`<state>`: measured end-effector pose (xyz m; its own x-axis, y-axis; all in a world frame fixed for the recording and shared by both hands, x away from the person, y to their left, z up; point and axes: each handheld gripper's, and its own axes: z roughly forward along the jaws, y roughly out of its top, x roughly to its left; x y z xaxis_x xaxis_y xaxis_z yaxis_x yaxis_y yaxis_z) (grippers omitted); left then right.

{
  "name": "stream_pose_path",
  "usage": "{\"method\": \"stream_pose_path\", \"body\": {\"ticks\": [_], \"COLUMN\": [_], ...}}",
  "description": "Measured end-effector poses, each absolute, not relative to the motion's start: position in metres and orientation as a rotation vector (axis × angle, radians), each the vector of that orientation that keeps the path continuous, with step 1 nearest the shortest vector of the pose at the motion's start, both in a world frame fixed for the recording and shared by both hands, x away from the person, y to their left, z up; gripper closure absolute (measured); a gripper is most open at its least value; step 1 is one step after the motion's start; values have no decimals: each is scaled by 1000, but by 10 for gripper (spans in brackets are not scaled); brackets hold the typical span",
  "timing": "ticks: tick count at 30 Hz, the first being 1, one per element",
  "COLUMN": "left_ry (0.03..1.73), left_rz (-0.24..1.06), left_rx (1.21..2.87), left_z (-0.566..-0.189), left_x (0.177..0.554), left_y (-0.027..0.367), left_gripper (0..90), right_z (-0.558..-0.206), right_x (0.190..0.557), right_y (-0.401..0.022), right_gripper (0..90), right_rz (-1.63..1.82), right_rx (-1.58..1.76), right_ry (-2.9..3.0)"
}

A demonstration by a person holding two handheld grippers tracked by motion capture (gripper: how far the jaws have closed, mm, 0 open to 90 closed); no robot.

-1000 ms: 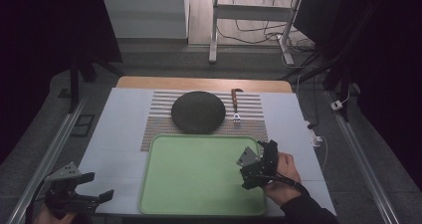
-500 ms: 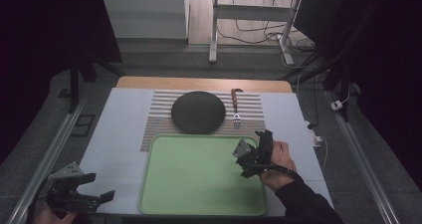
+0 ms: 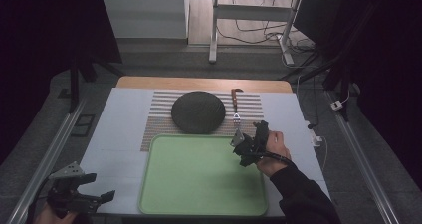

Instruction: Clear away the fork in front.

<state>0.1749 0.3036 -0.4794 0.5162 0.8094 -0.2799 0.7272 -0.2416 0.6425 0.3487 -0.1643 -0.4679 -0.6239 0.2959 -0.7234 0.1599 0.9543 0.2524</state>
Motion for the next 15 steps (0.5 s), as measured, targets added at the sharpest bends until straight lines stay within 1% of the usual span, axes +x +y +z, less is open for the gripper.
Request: {"method": "stream_pose_path", "body": {"ticks": [15], "left_ry": [1252], "left_rz": [135], "left_rx": [2017], "left_z": [-480], "left_x": [175], "left_y": [304], "left_gripper": [7], "right_z": [-476], "right_x": [389], "right_y": [-153], "right_gripper": [0], "right_rz": [160], "right_rx": [306], "right_ry": [2243]}}
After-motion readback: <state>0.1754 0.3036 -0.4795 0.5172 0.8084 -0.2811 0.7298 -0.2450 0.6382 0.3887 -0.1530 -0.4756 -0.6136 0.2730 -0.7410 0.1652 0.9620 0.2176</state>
